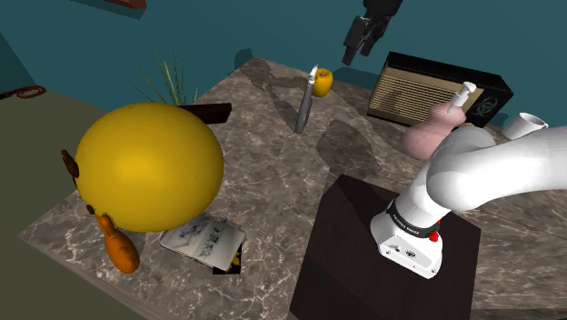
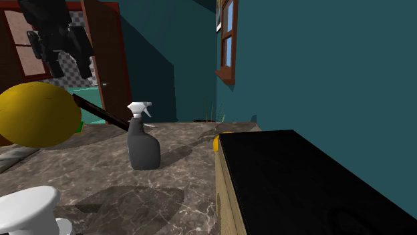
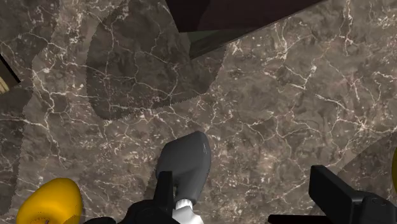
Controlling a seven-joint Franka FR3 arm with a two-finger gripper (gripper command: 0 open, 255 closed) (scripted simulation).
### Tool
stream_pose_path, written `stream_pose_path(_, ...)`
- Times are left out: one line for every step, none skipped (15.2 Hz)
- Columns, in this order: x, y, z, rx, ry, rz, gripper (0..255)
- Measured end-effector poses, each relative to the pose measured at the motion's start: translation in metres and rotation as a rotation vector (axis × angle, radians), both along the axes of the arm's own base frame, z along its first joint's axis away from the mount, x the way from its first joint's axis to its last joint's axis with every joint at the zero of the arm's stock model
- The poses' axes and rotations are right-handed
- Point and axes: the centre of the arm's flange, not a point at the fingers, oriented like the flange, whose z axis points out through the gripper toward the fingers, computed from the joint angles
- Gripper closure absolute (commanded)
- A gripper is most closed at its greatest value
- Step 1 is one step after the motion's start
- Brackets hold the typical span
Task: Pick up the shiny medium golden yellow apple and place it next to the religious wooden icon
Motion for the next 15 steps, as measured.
stream_pose_path(0.000,0.000,0.000,0.000,0.000,0.000,0)
stream_pose_path(0.006,-0.003,-0.002,-0.002,0.001,-0.012,0)
stream_pose_path(0.014,-0.008,-0.006,-0.005,0.002,-0.029,0)
stream_pose_path(0.023,-0.011,-0.011,-0.008,0.003,-0.050,0)
stream_pose_path(0.032,-0.017,-0.015,-0.012,0.004,-0.072,0)
stream_pose_path(0.041,-0.020,-0.021,-0.016,0.006,-0.096,0)
stream_pose_path(0.050,-0.028,-0.026,-0.020,0.007,-0.119,0)
stream_pose_path(0.058,-0.031,-0.031,-0.024,0.008,-0.143,0)
stream_pose_path(0.071,-0.038,-0.035,-0.028,0.008,-0.167,0)
stream_pose_path(0.080,-0.045,-0.038,-0.032,0.010,-0.191,0)
stream_pose_path(0.092,-0.053,-0.044,-0.036,0.011,-0.216,0)
stream_pose_path(0.102,-0.061,-0.051,-0.040,0.013,-0.240,0)
stream_pose_path(0.111,-0.070,-0.059,-0.044,0.014,-0.264,0)
stream_pose_path(0.124,-0.076,-0.063,-0.048,0.015,-0.288,0)
stream_pose_path(0.132,-0.083,-0.071,-0.052,0.017,-0.312,0)
